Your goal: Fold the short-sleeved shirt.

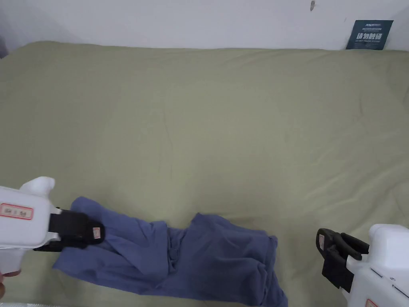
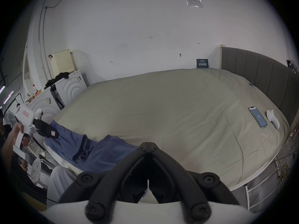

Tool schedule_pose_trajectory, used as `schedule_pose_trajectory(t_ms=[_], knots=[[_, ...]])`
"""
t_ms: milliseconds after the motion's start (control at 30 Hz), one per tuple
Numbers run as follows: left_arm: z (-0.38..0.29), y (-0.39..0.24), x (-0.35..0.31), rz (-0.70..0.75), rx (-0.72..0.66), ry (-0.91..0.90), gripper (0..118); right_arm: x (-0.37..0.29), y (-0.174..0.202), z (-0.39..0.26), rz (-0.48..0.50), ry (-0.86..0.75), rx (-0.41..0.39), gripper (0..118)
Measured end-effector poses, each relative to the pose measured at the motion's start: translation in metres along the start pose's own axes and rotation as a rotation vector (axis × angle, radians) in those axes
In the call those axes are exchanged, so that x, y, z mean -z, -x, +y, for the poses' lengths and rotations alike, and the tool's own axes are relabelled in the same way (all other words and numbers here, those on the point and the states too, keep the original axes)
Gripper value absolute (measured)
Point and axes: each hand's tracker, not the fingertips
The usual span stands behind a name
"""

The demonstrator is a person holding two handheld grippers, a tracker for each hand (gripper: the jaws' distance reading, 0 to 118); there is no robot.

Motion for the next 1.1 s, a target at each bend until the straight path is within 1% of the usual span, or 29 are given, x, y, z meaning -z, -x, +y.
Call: schedule_pose_trajectory(t_ms=[100,233,300,433,467,500,533,567,667,733,800,867,900,933,967,1000,1033,1067,1100], knots=[[0.004,-0.054,0.01,0.063,0.111,0.036,16,-0.006,-0.005,-0.003,-0.011,-0.005,0.011,2],[0.005,-0.118,0.038,0.143,0.207,0.1,16,-0.013,-0.014,-0.003,-0.033,-0.017,0.026,2],[0.004,-0.148,0.062,0.174,0.28,0.11,16,-0.016,-0.02,-0.003,-0.044,-0.023,0.041,1],[-0.004,-0.187,0.117,0.21,0.365,0.163,18,-0.019,-0.03,-0.004,-0.068,-0.03,0.067,2],[-0.005,-0.195,0.129,0.23,0.38,0.166,28,-0.02,-0.031,-0.005,-0.074,-0.029,0.071,2],[-0.011,-0.203,0.142,0.237,0.378,0.159,56,-0.021,-0.034,-0.006,-0.079,-0.029,0.076,2],[-0.013,-0.208,0.151,0.232,0.391,0.156,98,-0.022,-0.035,-0.006,-0.084,-0.028,0.079,2],[-0.014,-0.212,0.159,0.194,0.401,0.157,114,-0.023,-0.036,-0.006,-0.089,-0.026,0.082,2],[-0.016,-0.218,0.16,0.098,0.354,0.128,116,-0.026,-0.041,-0.008,-0.105,-0.025,0.091,1],[-0.014,-0.211,0.148,0.053,0.324,0.128,116,-0.028,-0.045,-0.008,-0.113,-0.023,0.094,2],[-0.011,-0.198,0.13,-0.002,0.256,0.11,116,-0.027,-0.048,-0.008,-0.122,-0.021,0.097,2],[-0.009,-0.177,0.111,-0.055,0.188,0.078,112,-0.026,-0.049,-0.008,-0.122,-0.021,0.103,2],[-0.005,-0.169,0.1,-0.081,0.17,0.066,105,-0.025,-0.049,-0.008,-0.122,-0.019,0.109,1],[-0.006,-0.156,0.091,-0.108,0.149,0.033,84,-0.024,-0.049,-0.008,-0.119,-0.017,0.113,2],[-0.007,-0.145,0.088,-0.108,0.134,0.023,59,-0.023,-0.049,-0.008,-0.117,-0.015,0.114,1],[-0.008,-0.131,0.087,-0.103,0.112,0.007,28,-0.022,-0.048,-0.008,-0.117,-0.012,0.113,2],[-0.006,-0.122,0.091,-0.124,0.086,0.001,3,-0.021,-0.046,-0.009,-0.115,-0.01,0.11,2],[-0.008,-0.112,0.095,-0.164,0.068,0.001,3,-0.021,-0.045,-0.009,-0.113,-0.007,0.107,2],[-0.009,-0.102,0.102,-0.267,0.047,0.035,3,-0.02,-0.043,-0.009,-0.111,-0.004,0.104,2]])
